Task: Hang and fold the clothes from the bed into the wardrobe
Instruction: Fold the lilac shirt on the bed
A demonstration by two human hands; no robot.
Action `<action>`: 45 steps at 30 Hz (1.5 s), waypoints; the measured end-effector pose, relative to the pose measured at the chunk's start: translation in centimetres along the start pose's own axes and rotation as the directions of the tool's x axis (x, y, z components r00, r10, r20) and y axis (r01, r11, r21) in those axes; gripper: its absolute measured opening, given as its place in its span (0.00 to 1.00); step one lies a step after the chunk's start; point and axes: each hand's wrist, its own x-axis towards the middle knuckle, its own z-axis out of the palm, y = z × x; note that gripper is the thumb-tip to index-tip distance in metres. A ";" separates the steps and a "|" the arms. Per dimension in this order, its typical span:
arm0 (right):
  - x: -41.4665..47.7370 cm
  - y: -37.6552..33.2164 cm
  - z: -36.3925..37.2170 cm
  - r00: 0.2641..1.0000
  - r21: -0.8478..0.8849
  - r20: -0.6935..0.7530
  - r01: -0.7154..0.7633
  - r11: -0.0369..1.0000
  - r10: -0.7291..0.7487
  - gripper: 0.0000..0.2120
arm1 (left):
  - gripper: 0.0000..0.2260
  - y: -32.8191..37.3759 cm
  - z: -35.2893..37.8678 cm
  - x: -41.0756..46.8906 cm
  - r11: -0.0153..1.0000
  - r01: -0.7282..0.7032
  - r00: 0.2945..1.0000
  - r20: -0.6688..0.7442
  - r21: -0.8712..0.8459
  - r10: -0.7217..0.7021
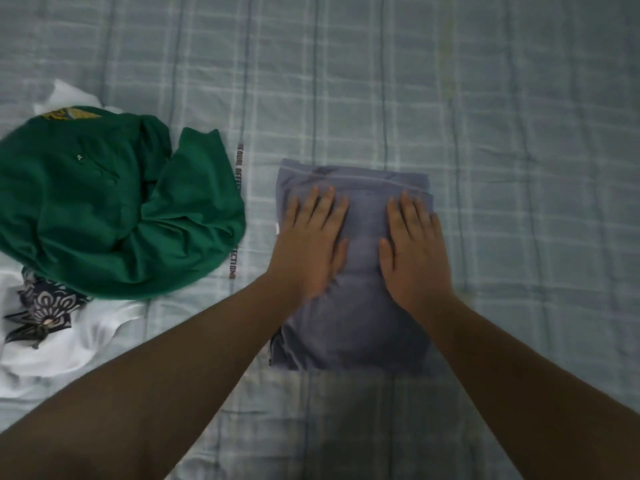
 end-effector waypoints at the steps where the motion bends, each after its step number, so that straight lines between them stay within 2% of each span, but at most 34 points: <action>1: -1.9 -0.4 -0.2 0.999 0.022 -0.021 0.026 0.999 -0.026 0.29 | 0.28 0.9 0.0 -2.0 0.999 -0.033 0.999 -0.005 -0.008 0.033; 5: -9.0 -0.4 0.7 0.998 0.056 0.020 0.050 0.997 -0.051 0.28 | 0.26 2.5 1.8 -10.2 0.994 -0.108 0.992 0.070 -0.012 0.108; 10: -14.3 0.9 3.2 0.991 0.031 0.133 0.000 1.000 -0.004 0.29 | 0.25 0.2 4.7 -16.1 0.998 -0.053 0.991 0.123 0.027 0.049; 14: -14.1 1.1 3.7 0.989 0.040 0.145 0.007 0.999 -0.013 0.29 | 0.24 0.4 4.7 -15.6 0.998 -0.015 0.999 0.027 -0.054 0.017; 16: -14.1 1.1 2.9 0.994 0.143 0.110 -0.030 0.989 0.014 0.29 | 0.27 1.1 3.9 -15.6 0.968 0.120 0.990 -0.048 -0.223 -0.134; 17: -14.2 1.1 2.4 0.995 0.228 0.075 -0.075 0.971 0.059 0.29 | 0.28 1.7 3.4 -15.7 0.914 0.226 0.964 -0.056 -0.337 -0.259; 19: -14.6 0.6 1.3 0.975 0.413 0.009 -0.207 0.887 0.223 0.28 | 0.27 2.9 2.1 -15.8 0.732 0.425 0.864 -0.001 -0.532 -0.503; 20: -14.7 0.4 0.8 0.944 0.541 0.017 -0.286 0.791 0.330 0.25 | 0.24 3.3 1.7 -15.7 0.614 0.509 0.796 0.057 -0.604 -0.603; 21: -14.7 0.1 0.2 0.891 0.676 0.068 -0.372 0.636 0.448 0.19 | 0.21 3.6 1.1 -15.3 0.483 0.587 0.721 0.149 -0.649 -0.676; 22: -14.7 0.0 -0.2 0.833 0.733 0.157 -0.459 0.502 0.531 0.14 | 0.20 3.7 0.6 -14.9 0.360 0.663 0.648 0.263 -0.657 -0.714; 23: -14.7 0.0 -0.5 0.764 0.727 0.258 -0.557 0.401 0.592 0.11 | 0.22 3.7 0.3 -14.5 0.278 0.728 0.588 0.363 -0.627 -0.722; 24: -14.6 0.3 -0.5 0.703 0.642 0.339 -0.658 0.393 0.625 0.08 | 0.24 3.5 0.0 -14.2 0.247 0.778 0.548 0.432 -0.578 -0.716; 25: -14.6 0.7 -0.5 0.652 0.558 0.413 -0.733 0.389 0.636 0.09 | 0.24 3.3 -0.1 -14.0 0.250 0.810 0.528 0.474 -0.531 -0.705; 27: -14.3 1.2 -0.5 0.605 0.519 0.517 -0.784 0.341 0.605 0.13 | 0.21 3.0 -0.2 -13.6 0.225 0.837 0.506 0.549 -0.499 -0.665; 30: -13.4 1.9 -1.1 0.547 0.522 0.642 -0.825 0.217 0.537 0.05 | 0.19 2.9 -0.9 -13.8 0.075 0.789 0.530 0.613 -0.610 -0.585; 32: -13.4 2.2 -1.6 0.513 0.557 0.725 -0.829 0.045 0.460 0.01 | 0.20 2.6 -1.2 -14.5 -0.106 0.680 0.588 0.625 -0.726 -0.513; 34: -14.1 2.6 -1.9 0.538 0.614 0.741 -0.785 -0.083 0.402 0.07 | 0.19 2.9 -1.5 -15.6 -0.293 0.554 0.651 0.625 -0.779 -0.431; 36: -15.6 3.0 -2.7 0.587 0.662 0.727 -0.736 -0.139 0.357 0.07 | 0.19 4.1 -1.8 -16.9 -0.403 0.481 0.699 0.618 -0.779 -0.360; 38: -17.7 3.7 -3.4 0.604 0.680 0.715 -0.717 -0.152 0.352 0.04 | 0.21 6.0 -1.3 -18.9 -0.434 0.486 0.682 0.640 -0.758 -0.354; 41: -22.0 5.4 -3.8 0.605 0.670 0.708 -0.739 -0.074 0.364 0.05 | 0.22 8.8 0.6 -23.0 -0.471 0.543 0.547 0.718 -0.696 -0.431; 43: -25.3 6.5 -3.5 0.560 0.611 0.737 -0.791 -0.019 0.379 0.04 | 0.19 11.0 1.6 -26.1 -0.507 0.570 0.473 0.762 -0.647 -0.441; 45: -28.1 7.3 -3.2 0.501 0.548 0.774 -0.836 -0.014 0.388 0.04 | 0.16 13.2 2.2 -28.6 -0.534 0.587 0.433 0.793 -0.609 -0.428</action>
